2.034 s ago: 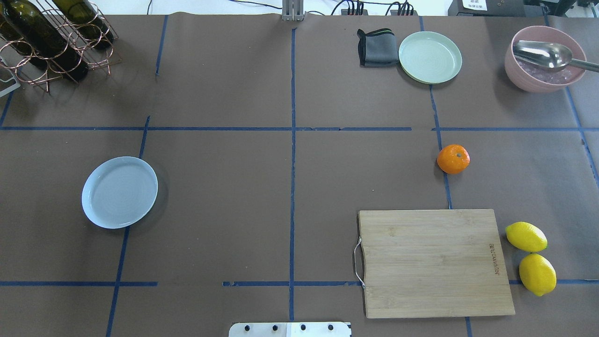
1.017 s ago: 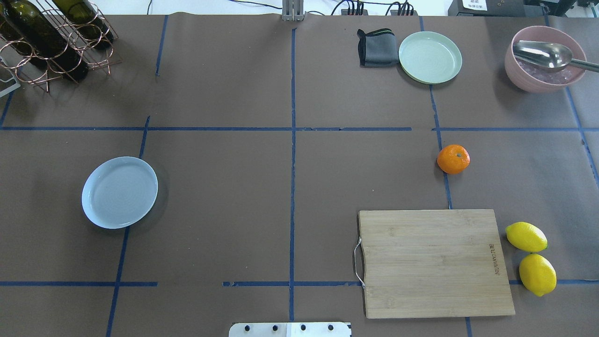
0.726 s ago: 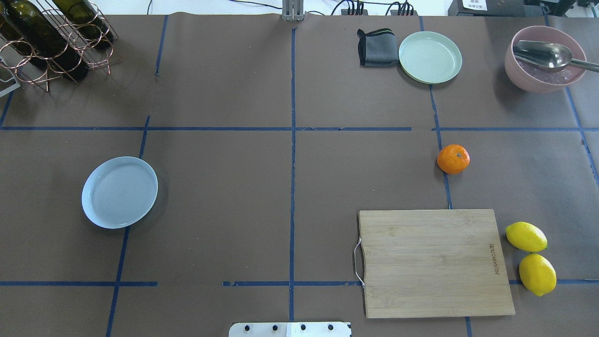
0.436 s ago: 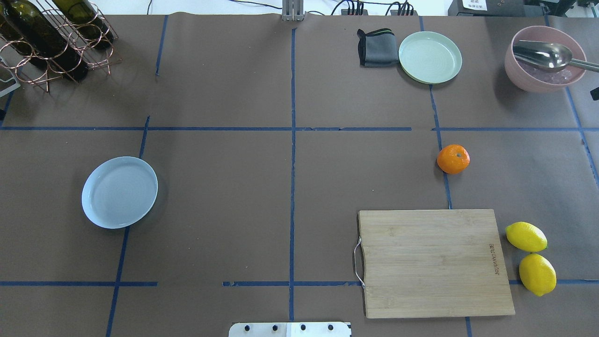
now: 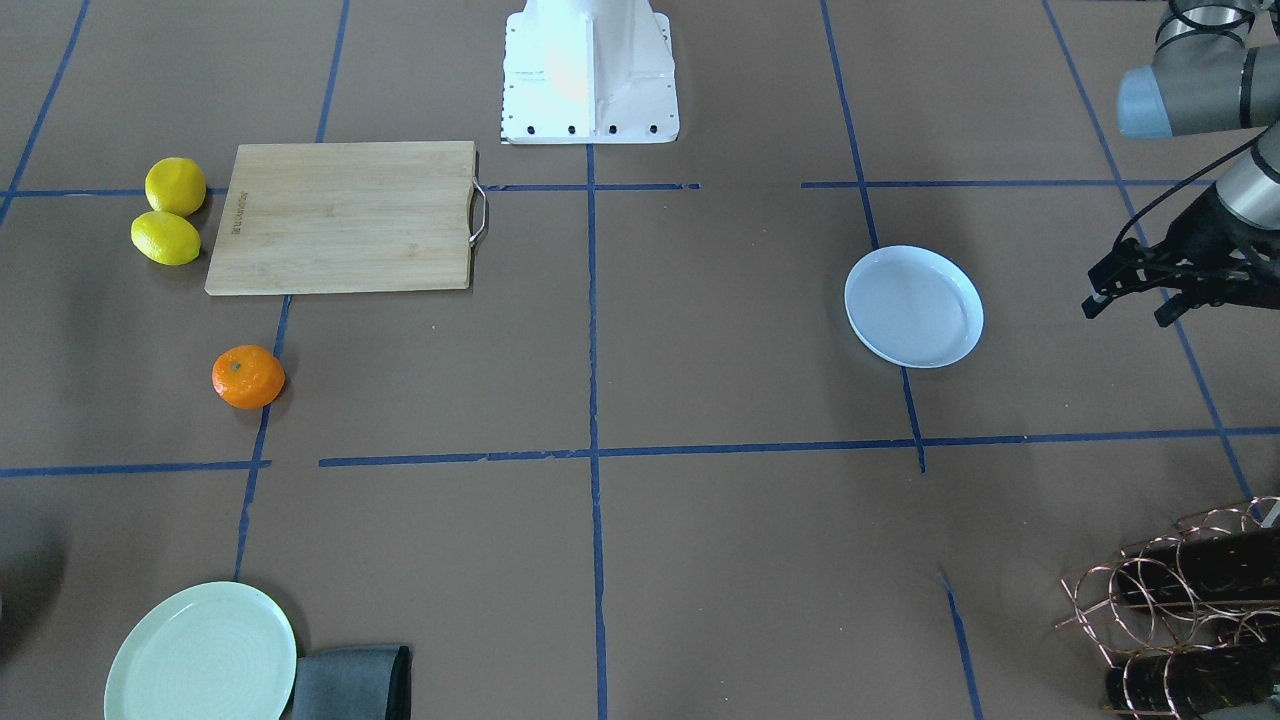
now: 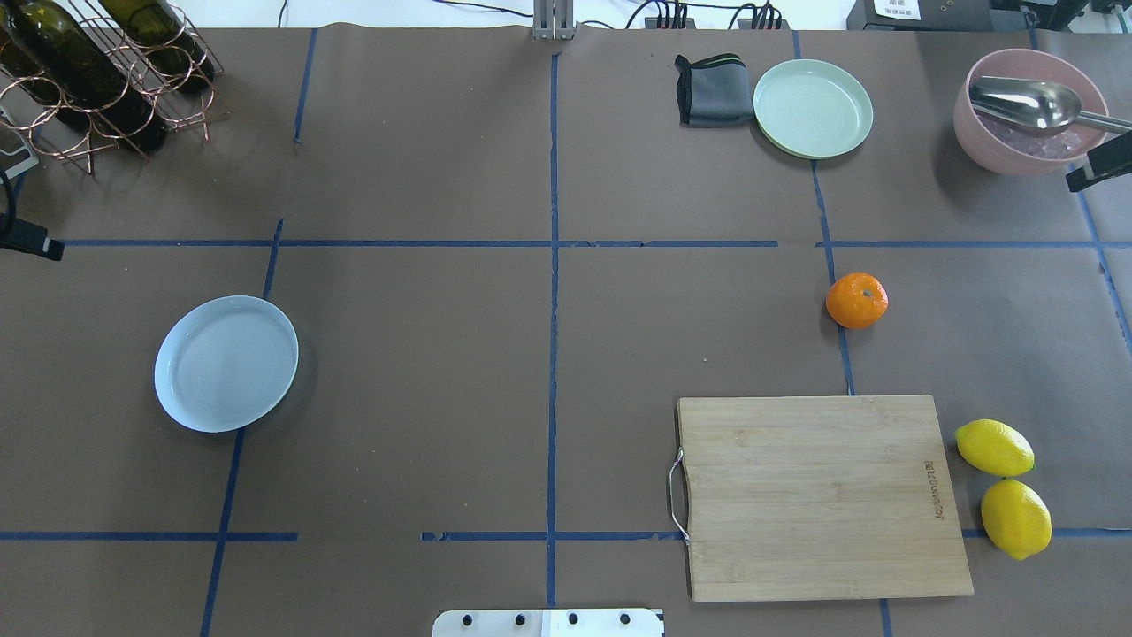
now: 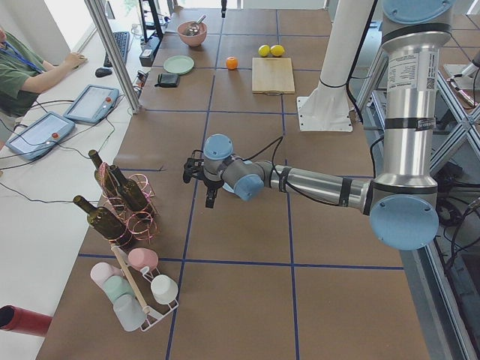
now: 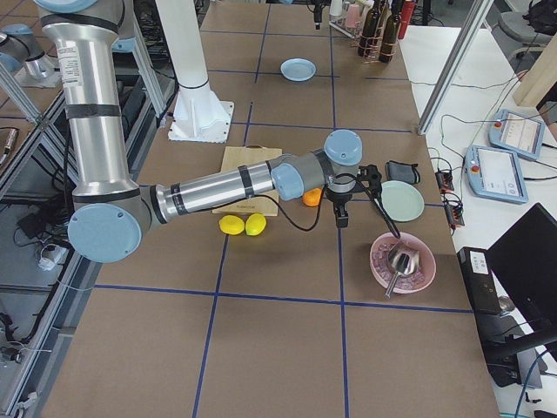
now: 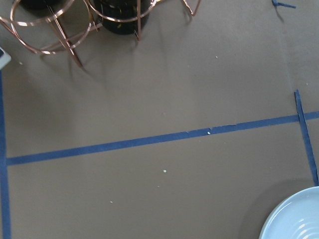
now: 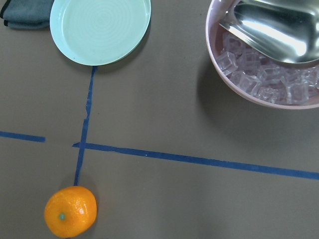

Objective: Pick orange to plate
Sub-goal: 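Move the left gripper to the light blue plate's rim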

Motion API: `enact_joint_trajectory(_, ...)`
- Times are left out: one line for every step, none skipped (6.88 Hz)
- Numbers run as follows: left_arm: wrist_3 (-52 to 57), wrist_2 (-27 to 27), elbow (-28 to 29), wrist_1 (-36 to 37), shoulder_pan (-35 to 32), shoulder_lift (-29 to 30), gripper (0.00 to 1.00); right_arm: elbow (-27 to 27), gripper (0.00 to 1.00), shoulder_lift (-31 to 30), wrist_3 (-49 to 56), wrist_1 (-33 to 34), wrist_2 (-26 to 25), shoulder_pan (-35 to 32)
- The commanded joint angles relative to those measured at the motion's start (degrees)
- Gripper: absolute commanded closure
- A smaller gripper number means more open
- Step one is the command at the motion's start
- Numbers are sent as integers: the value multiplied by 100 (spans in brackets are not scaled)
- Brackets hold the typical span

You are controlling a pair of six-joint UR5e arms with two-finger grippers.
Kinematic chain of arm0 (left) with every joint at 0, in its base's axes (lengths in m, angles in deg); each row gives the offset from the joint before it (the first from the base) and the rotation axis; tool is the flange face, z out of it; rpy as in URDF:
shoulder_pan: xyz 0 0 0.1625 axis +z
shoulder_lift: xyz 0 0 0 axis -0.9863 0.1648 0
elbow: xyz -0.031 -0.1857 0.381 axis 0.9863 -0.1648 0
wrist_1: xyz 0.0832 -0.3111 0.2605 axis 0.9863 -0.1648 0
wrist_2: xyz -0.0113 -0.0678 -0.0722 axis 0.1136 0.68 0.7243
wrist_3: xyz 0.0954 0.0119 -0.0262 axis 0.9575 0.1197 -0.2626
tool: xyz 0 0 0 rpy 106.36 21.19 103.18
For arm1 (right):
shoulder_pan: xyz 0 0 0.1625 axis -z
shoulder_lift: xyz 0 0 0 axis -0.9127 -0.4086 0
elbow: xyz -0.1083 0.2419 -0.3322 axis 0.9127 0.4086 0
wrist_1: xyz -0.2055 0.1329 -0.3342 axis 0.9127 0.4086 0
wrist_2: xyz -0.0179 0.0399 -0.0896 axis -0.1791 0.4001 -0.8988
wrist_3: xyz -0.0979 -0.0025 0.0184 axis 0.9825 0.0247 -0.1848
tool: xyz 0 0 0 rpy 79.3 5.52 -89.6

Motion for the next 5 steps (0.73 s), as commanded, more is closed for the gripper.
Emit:
enact_joint_trajectory(-1187, -719, -9, -395, 862, -95, 0, -6, 0, 39, -466, -238, -9, 232)
enact_joint_trajectory(-1636, -992, 9, -596, 1224, -96, 0, -23, 0, 66, -607, -239, -18, 311)
enact_joint_trajectory(-1954, -1039, 113, -816, 1445, -113, 0, -49, 0, 92, -756, -247, -27, 425)
enact_joint_trajectory(-2183, -1265, 140, -931, 1638, -113, 0, -67, 0, 101, -853, -247, -53, 461)
enact_joint_trajectory(-2211, -1311, 175, -941, 1693, -113, 3, -76, 0, 101, -872, -247, -62, 479)
